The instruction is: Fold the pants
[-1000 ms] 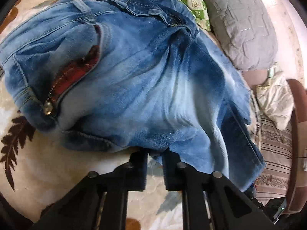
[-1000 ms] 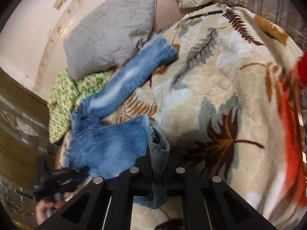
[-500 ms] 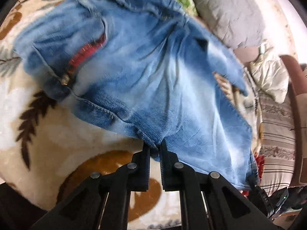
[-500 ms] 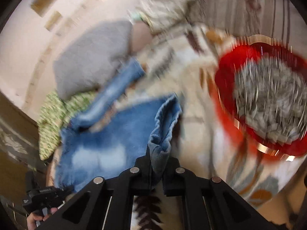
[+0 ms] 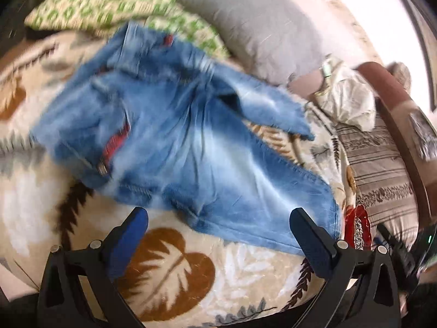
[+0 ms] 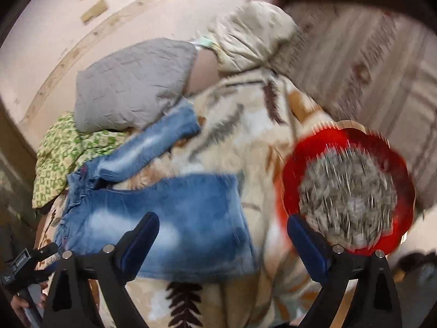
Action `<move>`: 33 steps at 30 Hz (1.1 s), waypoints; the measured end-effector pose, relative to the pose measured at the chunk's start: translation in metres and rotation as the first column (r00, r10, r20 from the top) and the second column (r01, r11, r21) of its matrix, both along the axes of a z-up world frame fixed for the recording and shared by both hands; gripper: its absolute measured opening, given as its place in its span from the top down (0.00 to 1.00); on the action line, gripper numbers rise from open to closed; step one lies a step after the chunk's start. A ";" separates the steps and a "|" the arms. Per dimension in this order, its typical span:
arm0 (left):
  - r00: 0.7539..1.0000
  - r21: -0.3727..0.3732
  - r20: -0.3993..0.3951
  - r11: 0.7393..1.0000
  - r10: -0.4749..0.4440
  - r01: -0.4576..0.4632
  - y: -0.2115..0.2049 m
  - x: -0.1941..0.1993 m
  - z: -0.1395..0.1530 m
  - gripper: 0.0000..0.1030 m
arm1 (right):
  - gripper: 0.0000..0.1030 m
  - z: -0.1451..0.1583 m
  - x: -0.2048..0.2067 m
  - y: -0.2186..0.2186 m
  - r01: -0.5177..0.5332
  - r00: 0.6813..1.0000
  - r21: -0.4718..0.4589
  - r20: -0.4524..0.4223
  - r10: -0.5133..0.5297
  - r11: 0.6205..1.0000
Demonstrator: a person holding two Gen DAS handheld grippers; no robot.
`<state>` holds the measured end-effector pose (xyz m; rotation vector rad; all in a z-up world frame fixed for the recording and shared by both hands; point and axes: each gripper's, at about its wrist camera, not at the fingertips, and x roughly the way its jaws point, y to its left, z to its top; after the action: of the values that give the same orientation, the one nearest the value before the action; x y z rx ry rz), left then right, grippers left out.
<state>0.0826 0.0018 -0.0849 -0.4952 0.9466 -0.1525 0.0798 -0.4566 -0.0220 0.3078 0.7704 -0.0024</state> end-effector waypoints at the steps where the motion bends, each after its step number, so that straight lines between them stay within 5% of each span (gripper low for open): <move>1: 1.000 0.008 0.016 1.000 0.005 -0.006 0.007 -0.003 0.005 0.00 | 0.06 0.008 0.007 0.004 -0.032 0.999 -0.006 0.024 0.032 0.999; 7: 0.993 -0.052 -0.062 0.993 0.099 -0.102 0.075 0.000 -0.006 0.00 | 0.06 0.011 0.038 0.046 -0.187 0.982 0.042 0.044 0.185 0.981; 12: 0.962 -0.179 -0.170 0.953 0.215 -0.245 0.142 0.008 -0.040 0.00 | 0.06 -0.011 0.049 0.080 -0.259 0.966 0.120 0.025 0.257 0.959; 16: 0.954 -0.075 -0.159 0.960 0.254 -0.268 0.161 0.023 -0.051 0.00 | 0.06 -0.026 0.056 0.098 -0.307 0.951 0.178 0.011 0.311 0.935; 20: 0.958 -0.149 -0.174 0.955 0.229 -0.255 0.177 0.044 -0.077 0.01 | 0.06 -0.036 0.061 0.110 -0.330 0.941 0.221 0.009 0.337 0.918; 22: 0.970 -0.167 -0.099 0.958 0.220 -0.234 0.175 0.048 -0.075 0.01 | 0.06 -0.039 0.063 0.113 -0.332 0.941 0.239 0.010 0.339 0.913; 24: 0.977 -0.176 -0.067 0.961 0.205 -0.214 0.172 0.050 -0.073 0.10 | 0.06 -0.043 0.064 0.113 -0.328 0.941 0.251 0.008 0.337 0.911; 26: 0.967 -0.122 -0.114 0.963 0.226 -0.239 0.172 0.054 -0.079 0.52 | 0.06 -0.047 0.065 0.114 -0.322 0.943 0.258 0.000 0.334 0.911; 28: 0.963 -0.050 -0.143 0.970 0.230 -0.239 0.175 0.056 -0.080 0.71 | 0.06 -0.049 0.065 0.115 -0.320 0.943 0.270 -0.002 0.333 0.908; 33: 0.972 -0.081 -0.117 0.974 0.203 -0.213 0.182 0.046 -0.066 0.81 | 0.06 -0.054 0.065 0.120 -0.322 0.943 0.260 0.008 0.332 0.910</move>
<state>0.1290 0.1838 -0.1508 -0.6911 0.9900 0.0212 0.1443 -0.3370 -0.0759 0.4233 0.8528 0.4140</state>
